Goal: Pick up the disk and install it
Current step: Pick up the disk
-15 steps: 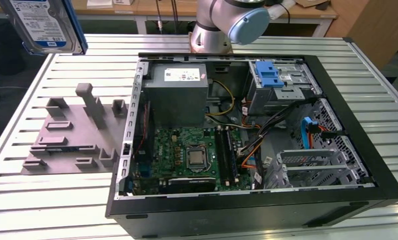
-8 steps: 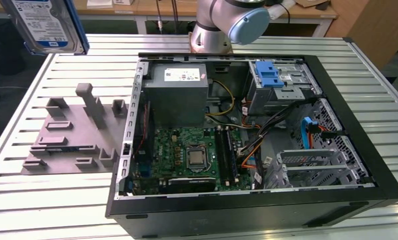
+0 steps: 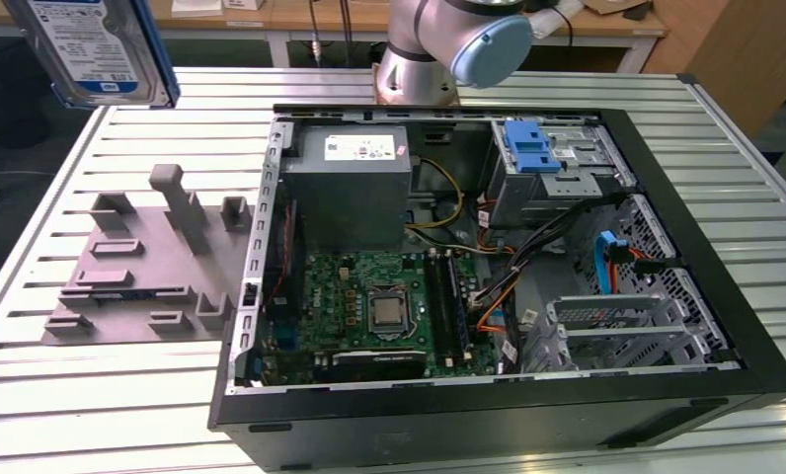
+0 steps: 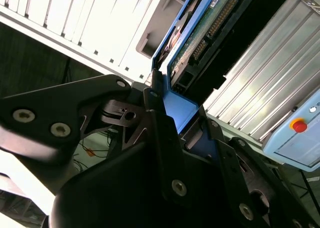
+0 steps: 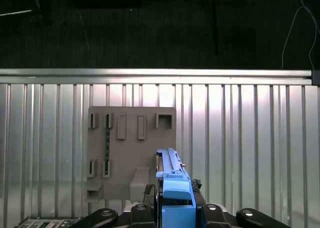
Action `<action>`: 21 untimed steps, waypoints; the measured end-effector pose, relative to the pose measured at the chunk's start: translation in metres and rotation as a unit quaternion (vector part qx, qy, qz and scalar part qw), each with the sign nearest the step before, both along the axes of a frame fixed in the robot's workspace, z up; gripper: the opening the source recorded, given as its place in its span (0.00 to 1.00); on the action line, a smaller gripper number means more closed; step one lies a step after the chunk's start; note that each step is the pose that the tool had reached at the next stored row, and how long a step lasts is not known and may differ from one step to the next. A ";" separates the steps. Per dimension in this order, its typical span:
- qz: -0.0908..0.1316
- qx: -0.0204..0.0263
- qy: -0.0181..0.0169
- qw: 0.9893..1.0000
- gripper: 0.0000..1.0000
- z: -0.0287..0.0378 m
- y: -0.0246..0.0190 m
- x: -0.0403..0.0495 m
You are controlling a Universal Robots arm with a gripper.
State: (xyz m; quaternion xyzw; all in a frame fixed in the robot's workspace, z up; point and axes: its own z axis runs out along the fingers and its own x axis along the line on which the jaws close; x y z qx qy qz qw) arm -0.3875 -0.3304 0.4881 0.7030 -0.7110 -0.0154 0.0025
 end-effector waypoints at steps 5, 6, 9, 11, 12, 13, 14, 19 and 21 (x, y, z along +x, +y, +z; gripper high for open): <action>0.000 0.000 0.000 1.000 0.36 0.0000 0.0000 0.0026; 0.000 0.000 0.000 1.000 0.36 0.0000 0.0000 0.0031; 0.000 0.000 0.000 1.000 0.36 0.0000 0.0000 0.0046; 0.000 0.000 0.000 1.000 0.36 0.0000 0.0000 0.0055; 0.000 0.000 0.000 1.000 0.36 0.0000 0.0000 0.0059; 0.000 0.000 0.000 1.000 0.36 0.0000 0.0000 0.0063; 0.000 0.000 0.000 1.000 0.36 0.0000 0.0000 0.0069; 0.000 0.000 0.000 1.000 0.36 0.0000 0.0000 0.0094; 0.000 0.000 0.000 1.000 0.36 0.0000 0.0000 0.0104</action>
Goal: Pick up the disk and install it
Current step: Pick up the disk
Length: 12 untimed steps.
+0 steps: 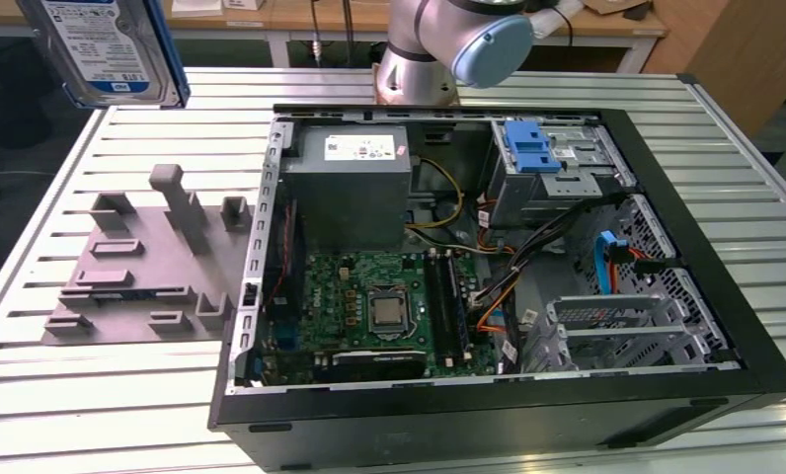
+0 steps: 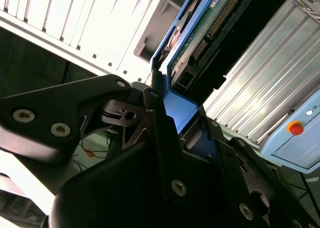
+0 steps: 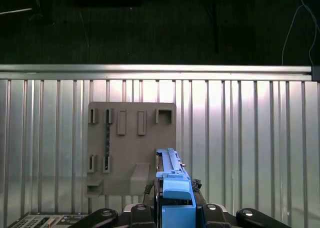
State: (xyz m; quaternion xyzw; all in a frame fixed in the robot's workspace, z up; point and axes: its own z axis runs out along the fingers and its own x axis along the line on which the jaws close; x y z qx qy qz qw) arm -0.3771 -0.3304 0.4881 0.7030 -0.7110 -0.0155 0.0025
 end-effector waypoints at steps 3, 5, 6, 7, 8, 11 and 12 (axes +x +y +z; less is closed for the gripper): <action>0.000 0.000 0.000 1.000 0.36 0.0000 0.0000 0.0016; 0.000 0.000 0.000 1.000 0.36 0.0000 0.0000 0.0026; 0.000 0.000 0.000 1.000 0.36 0.0000 0.0000 0.0032; 0.000 0.000 0.000 1.000 0.36 0.0000 0.0000 0.0037; 0.000 0.000 0.000 1.000 0.36 0.0000 0.0000 0.0042; 0.000 0.000 0.000 1.000 0.36 -0.0001 0.0000 0.0057; 0.000 0.000 0.000 1.000 0.36 0.0000 0.0000 0.0062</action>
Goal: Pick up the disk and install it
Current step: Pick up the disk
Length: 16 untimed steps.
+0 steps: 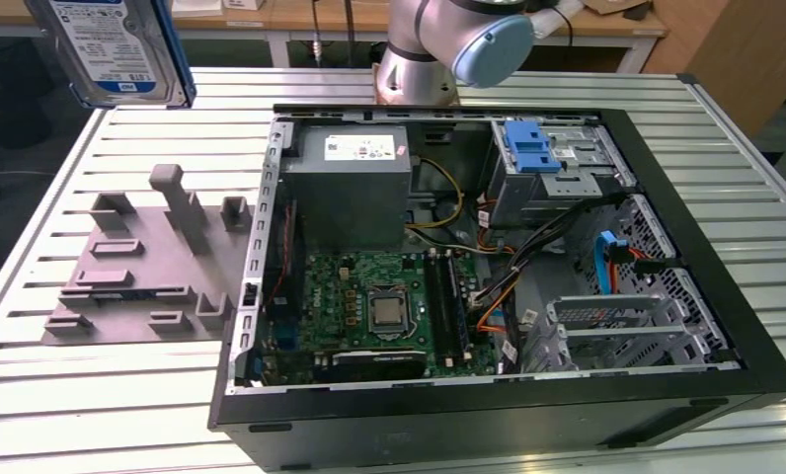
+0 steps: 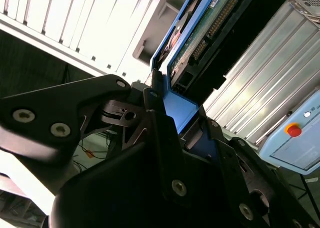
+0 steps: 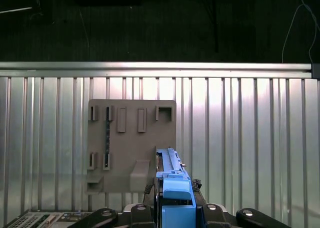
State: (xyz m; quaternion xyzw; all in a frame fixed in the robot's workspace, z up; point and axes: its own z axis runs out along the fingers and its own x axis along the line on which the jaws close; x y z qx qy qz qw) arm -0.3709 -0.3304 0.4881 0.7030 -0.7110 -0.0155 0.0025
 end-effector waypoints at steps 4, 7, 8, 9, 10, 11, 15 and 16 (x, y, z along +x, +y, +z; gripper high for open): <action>0.000 0.000 0.000 1.000 0.36 0.0000 0.0000 0.0022; 0.000 0.000 0.000 1.000 0.36 0.0000 0.0000 0.0039; 0.000 0.000 0.000 1.000 0.36 0.0000 0.0000 0.0044; 0.000 0.000 0.000 1.000 0.36 0.0000 0.0000 0.0050; 0.000 0.000 0.000 1.000 0.36 0.0000 0.0000 0.0056; 0.000 0.000 0.000 1.000 0.36 0.0000 0.0000 0.0061; 0.000 0.000 0.000 1.000 0.36 0.0000 0.0000 0.0082; 0.000 0.000 0.000 1.000 0.36 0.0000 0.0000 0.0087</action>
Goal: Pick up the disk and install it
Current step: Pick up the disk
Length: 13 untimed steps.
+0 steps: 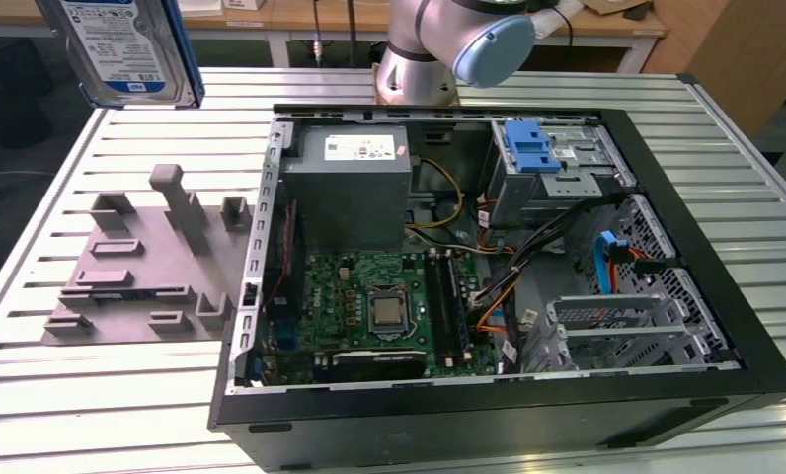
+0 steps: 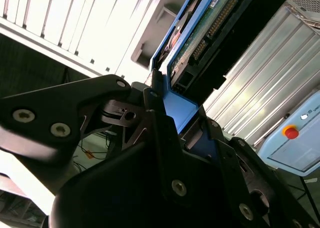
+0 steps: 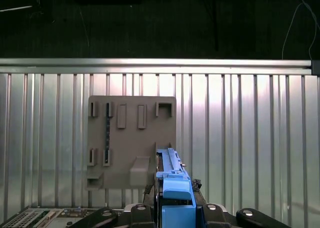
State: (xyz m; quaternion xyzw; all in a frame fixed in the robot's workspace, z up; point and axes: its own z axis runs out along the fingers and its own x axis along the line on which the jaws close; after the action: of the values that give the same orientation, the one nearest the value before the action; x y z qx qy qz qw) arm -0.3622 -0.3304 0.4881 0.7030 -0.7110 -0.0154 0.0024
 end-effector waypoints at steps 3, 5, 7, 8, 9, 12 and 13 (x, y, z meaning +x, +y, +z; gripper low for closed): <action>0.000 0.000 0.000 1.000 0.36 0.0000 0.0000 0.0017; 0.000 0.000 0.000 1.000 0.36 0.0000 0.0000 0.0027; 0.000 0.000 0.000 1.000 0.36 0.0000 -0.0008 0.0036; 0.000 0.000 0.000 1.000 0.36 0.0000 -0.0016 0.0039; 0.000 0.000 0.000 1.000 0.36 0.0000 -0.0024 0.0042; 0.000 0.000 0.000 1.000 0.36 0.0000 -0.0060 0.0044; 0.000 0.000 0.000 1.000 0.36 0.0000 -0.0068 0.0044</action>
State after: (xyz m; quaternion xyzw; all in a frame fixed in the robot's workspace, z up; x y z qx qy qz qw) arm -0.3578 -0.3372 0.4881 0.7030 -0.7110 -0.0154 0.0025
